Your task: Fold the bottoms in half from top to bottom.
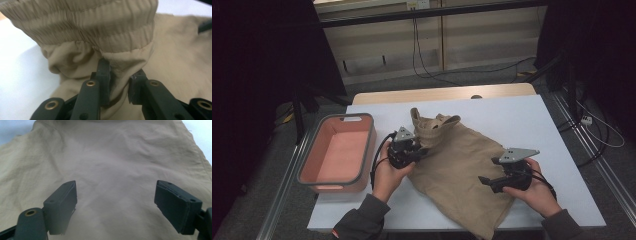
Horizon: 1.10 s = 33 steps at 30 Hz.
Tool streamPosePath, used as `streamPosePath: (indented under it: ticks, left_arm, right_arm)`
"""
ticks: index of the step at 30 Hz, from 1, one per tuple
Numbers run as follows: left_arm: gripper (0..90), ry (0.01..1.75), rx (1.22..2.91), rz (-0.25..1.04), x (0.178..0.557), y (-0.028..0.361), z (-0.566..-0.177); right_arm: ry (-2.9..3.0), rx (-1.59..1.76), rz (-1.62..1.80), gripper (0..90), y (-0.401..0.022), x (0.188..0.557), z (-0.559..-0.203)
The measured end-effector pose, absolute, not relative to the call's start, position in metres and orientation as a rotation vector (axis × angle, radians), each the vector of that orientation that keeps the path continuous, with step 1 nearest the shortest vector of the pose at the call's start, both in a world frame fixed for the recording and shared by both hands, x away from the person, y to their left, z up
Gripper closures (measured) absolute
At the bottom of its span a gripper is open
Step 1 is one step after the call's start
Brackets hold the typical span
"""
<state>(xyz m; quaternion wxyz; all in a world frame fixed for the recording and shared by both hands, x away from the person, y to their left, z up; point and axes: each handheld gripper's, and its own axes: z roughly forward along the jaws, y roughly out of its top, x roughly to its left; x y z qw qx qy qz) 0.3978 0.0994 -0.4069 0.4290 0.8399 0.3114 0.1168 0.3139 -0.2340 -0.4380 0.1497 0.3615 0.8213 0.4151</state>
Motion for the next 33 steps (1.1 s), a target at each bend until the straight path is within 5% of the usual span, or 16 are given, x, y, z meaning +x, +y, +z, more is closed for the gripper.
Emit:
streamPosePath:
  ticks: [24,29,33]
  left_arm:
    - [56.1,0.801,2.151,0.111,0.385,0.093,-0.422]
    - [41.8,0.815,2.137,0.105,0.388,0.098,-0.418]
    - [28.1,0.843,2.096,0.123,0.391,0.104,-0.414]
  right_arm:
    - [2.354,1.047,1.171,18.2,-0.234,0.318,-0.440]
    - [2.320,1.032,1.192,27.5,-0.234,0.322,-0.435]
    - [2.308,1.019,1.192,45.7,-0.232,0.327,-0.429]
